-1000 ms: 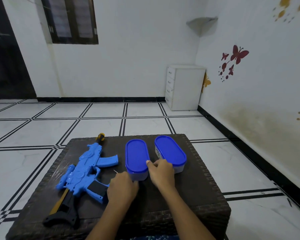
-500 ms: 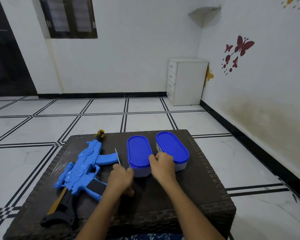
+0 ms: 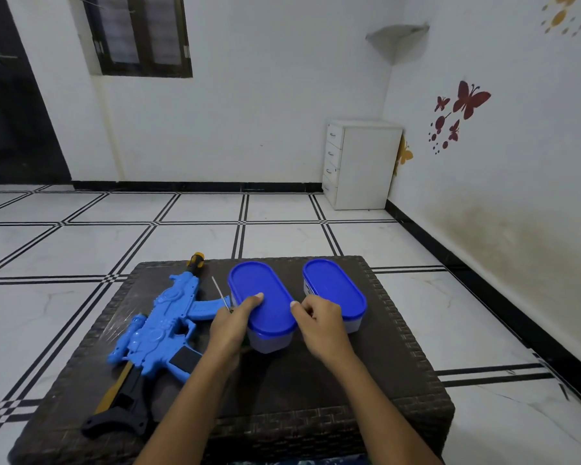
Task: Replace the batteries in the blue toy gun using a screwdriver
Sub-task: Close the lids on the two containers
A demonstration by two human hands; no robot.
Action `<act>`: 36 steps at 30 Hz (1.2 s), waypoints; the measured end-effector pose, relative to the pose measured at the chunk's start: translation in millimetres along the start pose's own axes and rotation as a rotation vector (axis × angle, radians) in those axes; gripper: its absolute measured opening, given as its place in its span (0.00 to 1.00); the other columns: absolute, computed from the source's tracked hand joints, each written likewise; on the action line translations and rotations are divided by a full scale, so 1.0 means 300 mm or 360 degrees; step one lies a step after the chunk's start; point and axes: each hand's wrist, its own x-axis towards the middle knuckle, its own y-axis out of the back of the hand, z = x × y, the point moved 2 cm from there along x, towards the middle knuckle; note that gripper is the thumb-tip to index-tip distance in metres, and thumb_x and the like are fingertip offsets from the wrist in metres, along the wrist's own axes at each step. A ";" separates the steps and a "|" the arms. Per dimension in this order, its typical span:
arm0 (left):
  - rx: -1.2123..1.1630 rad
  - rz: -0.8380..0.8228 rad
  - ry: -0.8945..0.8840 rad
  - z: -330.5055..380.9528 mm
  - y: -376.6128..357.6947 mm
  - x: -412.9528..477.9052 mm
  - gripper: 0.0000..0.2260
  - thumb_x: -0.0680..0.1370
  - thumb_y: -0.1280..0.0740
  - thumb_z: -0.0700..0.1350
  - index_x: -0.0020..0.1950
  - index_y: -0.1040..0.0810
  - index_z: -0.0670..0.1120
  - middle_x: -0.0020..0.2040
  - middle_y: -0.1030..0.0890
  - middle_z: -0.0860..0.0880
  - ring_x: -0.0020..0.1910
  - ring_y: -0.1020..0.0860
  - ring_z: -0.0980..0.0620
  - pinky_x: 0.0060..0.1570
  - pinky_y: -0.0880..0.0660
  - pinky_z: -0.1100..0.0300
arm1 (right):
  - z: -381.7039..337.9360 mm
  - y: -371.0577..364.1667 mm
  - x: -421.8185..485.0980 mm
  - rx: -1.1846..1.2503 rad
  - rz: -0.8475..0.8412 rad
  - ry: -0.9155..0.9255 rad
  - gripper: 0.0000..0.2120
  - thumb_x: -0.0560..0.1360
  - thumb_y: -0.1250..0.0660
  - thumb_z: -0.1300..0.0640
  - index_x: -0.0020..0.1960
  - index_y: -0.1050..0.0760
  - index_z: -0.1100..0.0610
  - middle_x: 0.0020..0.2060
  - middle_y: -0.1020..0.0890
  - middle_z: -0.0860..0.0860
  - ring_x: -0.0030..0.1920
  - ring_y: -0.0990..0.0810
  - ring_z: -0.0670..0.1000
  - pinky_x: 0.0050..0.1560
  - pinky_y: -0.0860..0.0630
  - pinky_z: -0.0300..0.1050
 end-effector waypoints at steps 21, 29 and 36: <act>0.0166 0.0061 -0.0232 -0.007 -0.055 0.071 0.22 0.68 0.25 0.57 0.48 0.25 0.41 0.50 0.19 0.41 0.49 0.19 0.44 0.47 0.23 0.47 | 0.234 0.166 0.103 0.0445 0.0607 -0.0845 0.16 0.76 0.30 0.52 0.35 0.32 0.57 0.32 0.28 0.50 0.32 0.30 0.47 0.31 0.35 0.40; 0.0027 0.0028 -0.0204 -0.007 -0.101 0.063 0.18 0.70 0.25 0.54 0.48 0.26 0.44 0.51 0.20 0.44 0.49 0.19 0.45 0.48 0.21 0.49 | 0.213 0.144 0.089 0.0545 0.0514 -0.0963 0.18 0.80 0.36 0.49 0.37 0.31 0.60 0.33 0.29 0.54 0.35 0.30 0.52 0.36 0.35 0.48; -0.0010 -0.0056 -0.0172 -0.011 -0.109 0.055 0.19 0.70 0.25 0.53 0.51 0.25 0.43 0.51 0.18 0.43 0.49 0.18 0.44 0.53 0.20 0.45 | 0.185 0.148 0.072 0.0709 0.0540 -0.1098 0.19 0.81 0.39 0.47 0.47 0.24 0.64 0.43 0.19 0.60 0.49 0.19 0.59 0.48 0.22 0.55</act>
